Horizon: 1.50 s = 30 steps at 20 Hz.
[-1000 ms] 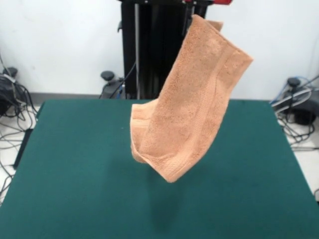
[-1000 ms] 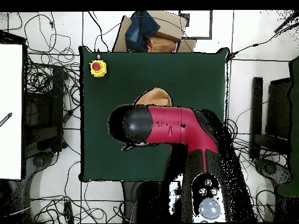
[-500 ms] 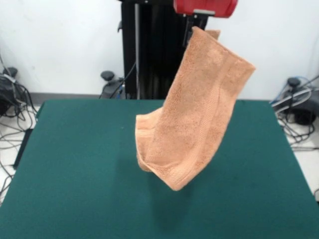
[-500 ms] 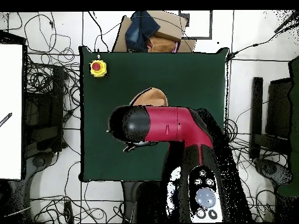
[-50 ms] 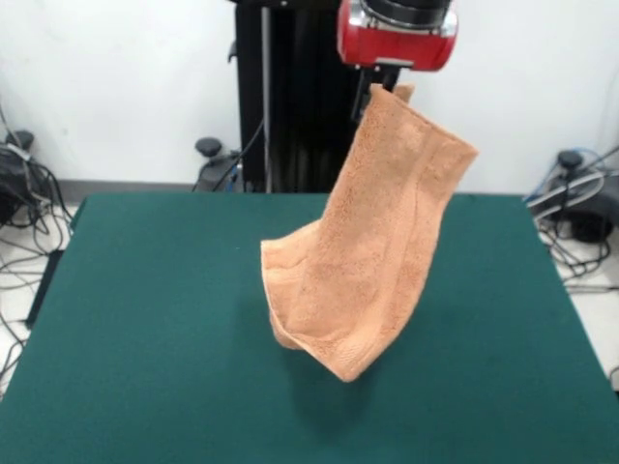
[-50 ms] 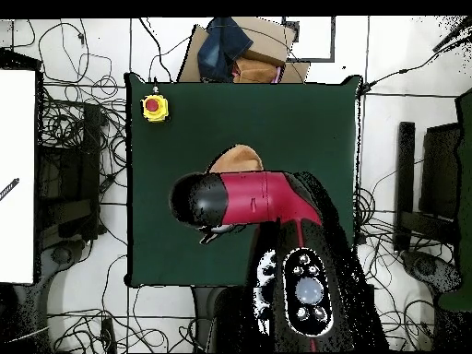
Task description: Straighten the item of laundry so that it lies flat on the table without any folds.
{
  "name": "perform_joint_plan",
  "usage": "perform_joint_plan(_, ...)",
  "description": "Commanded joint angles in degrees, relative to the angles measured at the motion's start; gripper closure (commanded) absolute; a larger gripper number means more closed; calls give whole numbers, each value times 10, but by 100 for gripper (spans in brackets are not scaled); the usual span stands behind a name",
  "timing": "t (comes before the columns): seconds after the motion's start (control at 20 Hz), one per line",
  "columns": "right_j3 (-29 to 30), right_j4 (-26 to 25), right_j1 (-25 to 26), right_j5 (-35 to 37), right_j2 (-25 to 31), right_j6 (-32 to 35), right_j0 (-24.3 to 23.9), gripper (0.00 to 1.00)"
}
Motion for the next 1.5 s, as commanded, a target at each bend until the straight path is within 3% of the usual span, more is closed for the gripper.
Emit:
perform_joint_plan(0.05,46,-27,13,4,5,38,27,100)
perform_joint_plan(0.15,35,-43,46,-31,-2,56,34,100)
perform_joint_plan(0.3,15,-59,79,-25,-24,78,55,100)
perform_joint_plan(0.6,24,-57,79,-38,-34,83,61,100)
perform_joint_plan(0.9,16,-69,112,-51,-40,77,49,100)
perform_joint_plan(1.4,19,-41,119,-100,-71,145,77,100)
perform_joint_plan(1.45,19,-37,118,-101,-76,147,80,0)
perform_joint_plan(1.5,18,-30,116,-95,-77,146,79,0)
